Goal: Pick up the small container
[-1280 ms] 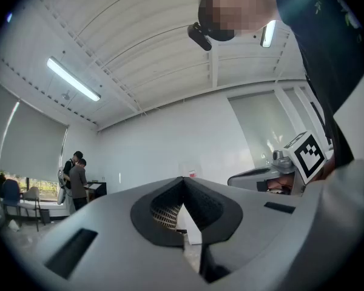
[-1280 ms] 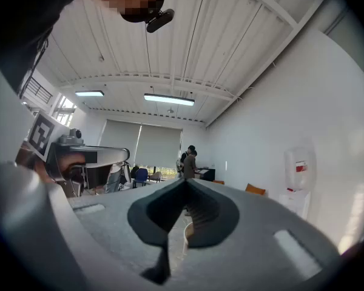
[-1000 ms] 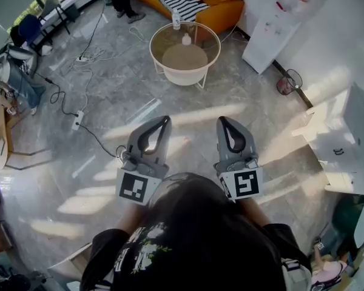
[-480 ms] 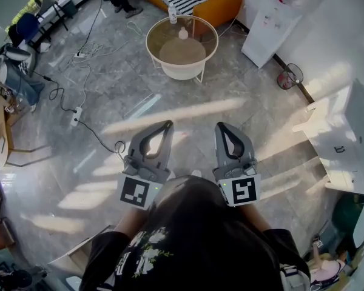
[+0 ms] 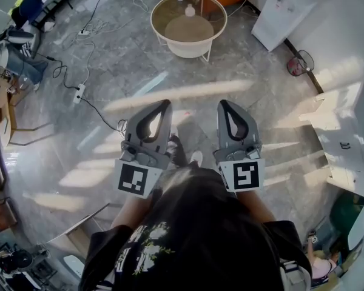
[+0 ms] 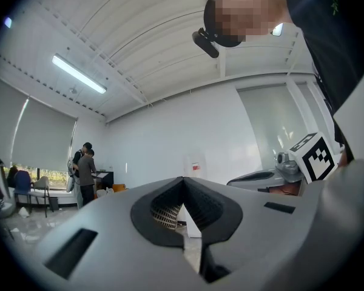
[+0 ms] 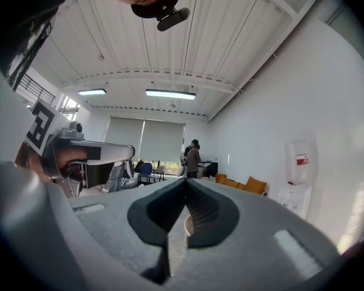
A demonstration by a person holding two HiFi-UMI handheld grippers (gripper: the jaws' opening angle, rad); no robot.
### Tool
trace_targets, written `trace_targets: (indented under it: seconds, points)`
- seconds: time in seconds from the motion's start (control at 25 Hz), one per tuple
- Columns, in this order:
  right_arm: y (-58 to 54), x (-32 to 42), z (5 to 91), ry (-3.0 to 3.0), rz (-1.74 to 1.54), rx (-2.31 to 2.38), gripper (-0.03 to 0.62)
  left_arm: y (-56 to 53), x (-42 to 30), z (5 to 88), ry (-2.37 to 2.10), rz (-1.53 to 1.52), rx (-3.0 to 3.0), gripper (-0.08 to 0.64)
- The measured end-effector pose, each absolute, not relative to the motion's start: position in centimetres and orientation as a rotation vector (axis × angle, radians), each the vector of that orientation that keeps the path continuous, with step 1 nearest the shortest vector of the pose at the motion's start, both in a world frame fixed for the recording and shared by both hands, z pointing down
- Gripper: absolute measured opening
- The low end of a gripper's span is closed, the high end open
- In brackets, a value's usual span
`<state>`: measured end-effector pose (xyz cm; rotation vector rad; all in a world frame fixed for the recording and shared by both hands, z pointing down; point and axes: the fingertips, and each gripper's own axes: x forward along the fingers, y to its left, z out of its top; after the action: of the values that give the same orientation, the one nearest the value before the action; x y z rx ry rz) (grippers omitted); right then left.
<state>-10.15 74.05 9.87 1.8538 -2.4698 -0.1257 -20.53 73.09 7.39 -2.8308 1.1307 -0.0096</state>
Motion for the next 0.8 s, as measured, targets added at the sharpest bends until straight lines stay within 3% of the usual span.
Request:
trace_targets:
  seconds: [0.8]
  points:
    - [61.5,-11.2,10.5,-2.438,-0.192,1.812,-0.005,60.4,-21.2,8.1,1.094,-0.033,-2.852,0.005]
